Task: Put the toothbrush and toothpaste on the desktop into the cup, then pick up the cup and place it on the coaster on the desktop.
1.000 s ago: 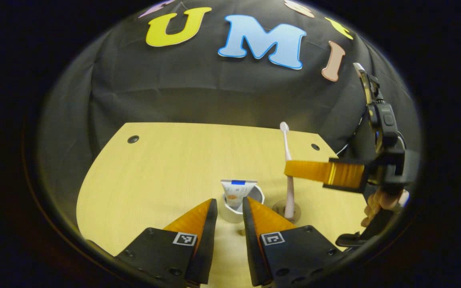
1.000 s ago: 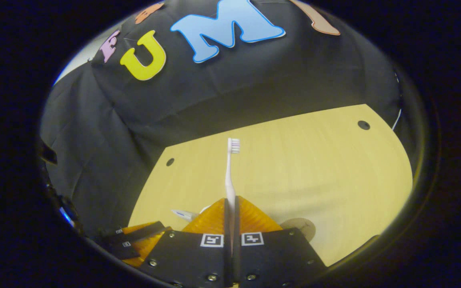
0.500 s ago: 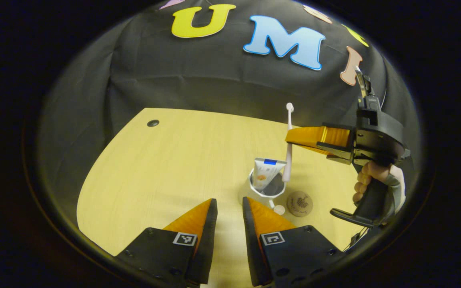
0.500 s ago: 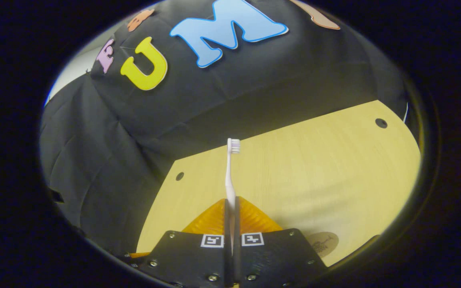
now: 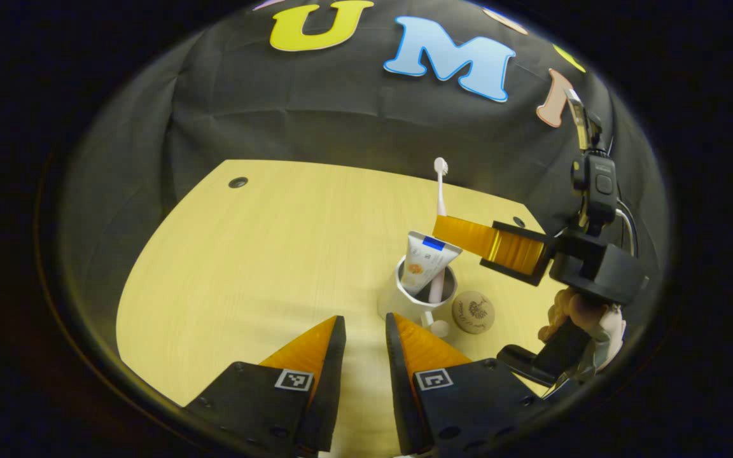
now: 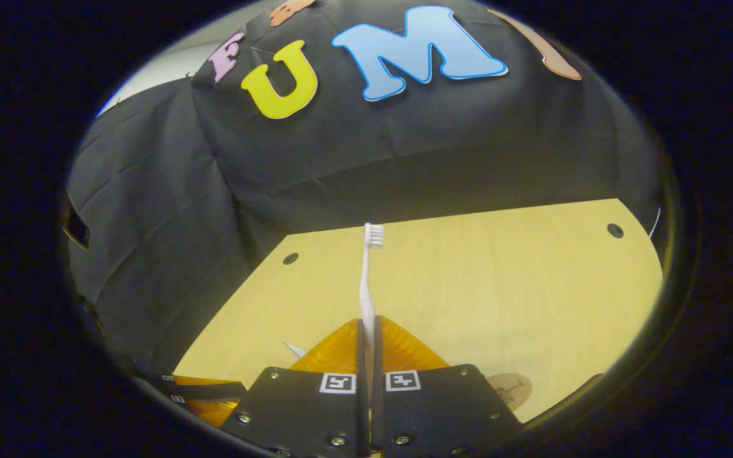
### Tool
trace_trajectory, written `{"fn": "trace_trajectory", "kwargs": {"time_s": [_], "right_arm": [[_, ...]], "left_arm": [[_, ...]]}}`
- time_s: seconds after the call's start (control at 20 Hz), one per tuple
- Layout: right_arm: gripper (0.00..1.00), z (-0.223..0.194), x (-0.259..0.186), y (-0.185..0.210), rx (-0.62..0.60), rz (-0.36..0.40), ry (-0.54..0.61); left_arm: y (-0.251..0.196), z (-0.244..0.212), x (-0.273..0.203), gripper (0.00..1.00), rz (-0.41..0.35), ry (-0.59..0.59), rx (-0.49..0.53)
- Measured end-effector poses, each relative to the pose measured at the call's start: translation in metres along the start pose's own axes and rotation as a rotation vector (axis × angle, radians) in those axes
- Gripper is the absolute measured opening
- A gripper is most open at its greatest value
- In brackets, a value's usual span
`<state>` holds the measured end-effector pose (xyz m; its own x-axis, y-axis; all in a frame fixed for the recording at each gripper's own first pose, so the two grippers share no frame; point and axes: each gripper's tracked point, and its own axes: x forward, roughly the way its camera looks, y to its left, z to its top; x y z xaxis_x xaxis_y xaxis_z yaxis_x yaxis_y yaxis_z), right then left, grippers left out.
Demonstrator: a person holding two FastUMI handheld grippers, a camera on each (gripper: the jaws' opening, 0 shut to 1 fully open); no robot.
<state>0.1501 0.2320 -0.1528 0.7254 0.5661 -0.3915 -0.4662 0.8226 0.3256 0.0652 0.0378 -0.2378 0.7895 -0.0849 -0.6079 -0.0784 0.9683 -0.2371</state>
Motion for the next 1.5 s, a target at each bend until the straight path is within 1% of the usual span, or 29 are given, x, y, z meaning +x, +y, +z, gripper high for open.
{"fn": "trace_trajectory", "kwargs": {"time_s": [0.1, 0.15, 0.2, 0.4, 0.45, 0.5, 0.55, 0.6, 0.65, 0.7, 0.75, 0.8, 0.85, 0.9, 1.0, 1.15, 1.25, 1.3, 1.5], "right_arm": [[0.03, 0.002, -0.013, 0.0, -0.034, -0.001, -0.035], [0.03, -0.001, -0.019, 0.002, -0.046, 0.005, -0.047], [0.04, -0.005, -0.023, 0.003, -0.053, 0.008, -0.048], [0.06, -0.045, -0.049, 0.007, -0.073, 0.025, 0.014], [0.09, -0.054, -0.053, 0.004, -0.085, 0.018, 0.032], [0.09, -0.06, -0.059, 0.001, -0.088, 0.008, 0.043], [0.08, -0.067, -0.061, 0.002, -0.079, 0.016, 0.055], [0.14, -0.074, -0.066, 0.003, -0.064, 0.019, 0.077], [0.27, -0.08, -0.07, 0.0, -0.056, 0.012, 0.089], [0.28, -0.082, -0.074, -0.001, -0.051, 0.008, 0.091], [0.28, -0.084, -0.078, -0.004, -0.045, 0.002, 0.093], [0.22, -0.085, -0.083, -0.007, -0.04, -0.004, 0.093], [0.28, -0.086, -0.086, -0.012, -0.036, -0.015, 0.094], [0.28, -0.088, -0.091, -0.018, -0.032, -0.025, 0.096], [0.28, -0.093, -0.098, -0.03, -0.013, -0.051, 0.102], [0.28, -0.101, -0.112, -0.049, 0.026, -0.099, 0.109], [0.28, -0.107, -0.122, -0.063, 0.047, -0.135, 0.112], [0.28, -0.11, -0.128, -0.069, 0.057, -0.15, 0.113], [0.28, -0.126, -0.148, -0.091, 0.104, -0.205, 0.123]], "left_arm": [[-0.008, -0.003, 0.006, 0.44, -0.022, 0.005, 0.012], [-0.013, -0.005, 0.01, 0.47, -0.032, 0.008, 0.019], [-0.016, -0.007, 0.011, 0.41, -0.04, 0.012, 0.024], [-0.028, -0.017, 0.013, 0.41, -0.072, 0.031, 0.033], [-0.03, -0.019, 0.015, 0.41, -0.078, 0.037, 0.035], [-0.03, -0.023, 0.014, 0.41, -0.083, 0.042, 0.037], [-0.031, -0.025, 0.016, 0.41, -0.086, 0.05, 0.039], [-0.032, -0.026, 0.016, 0.44, -0.09, 0.057, 0.039], [-0.034, -0.028, 0.016, 0.44, -0.097, 0.062, 0.038], [-0.036, -0.028, 0.015, 0.44, -0.102, 0.065, 0.039], [-0.038, -0.028, 0.015, 0.47, -0.109, 0.065, 0.046], [-0.041, -0.026, 0.013, 0.44, -0.119, 0.064, 0.053], [-0.045, -0.026, 0.012, 0.44, -0.129, 0.065, 0.061], [-0.048, -0.023, 0.011, 0.41, -0.138, 0.068, 0.068], [-0.054, -0.022, 0.014, 0.41, -0.159, 0.08, 0.078], [-0.064, -0.023, 0.021, 0.41, -0.179, 0.135, 0.09], [-0.068, -0.028, 0.026, 0.44, -0.185, 0.178, 0.106], [-0.07, -0.03, 0.029, 0.41, -0.186, 0.199, 0.118], [-0.072, -0.039, 0.042, 0.41, -0.177, 0.279, 0.139]]}}
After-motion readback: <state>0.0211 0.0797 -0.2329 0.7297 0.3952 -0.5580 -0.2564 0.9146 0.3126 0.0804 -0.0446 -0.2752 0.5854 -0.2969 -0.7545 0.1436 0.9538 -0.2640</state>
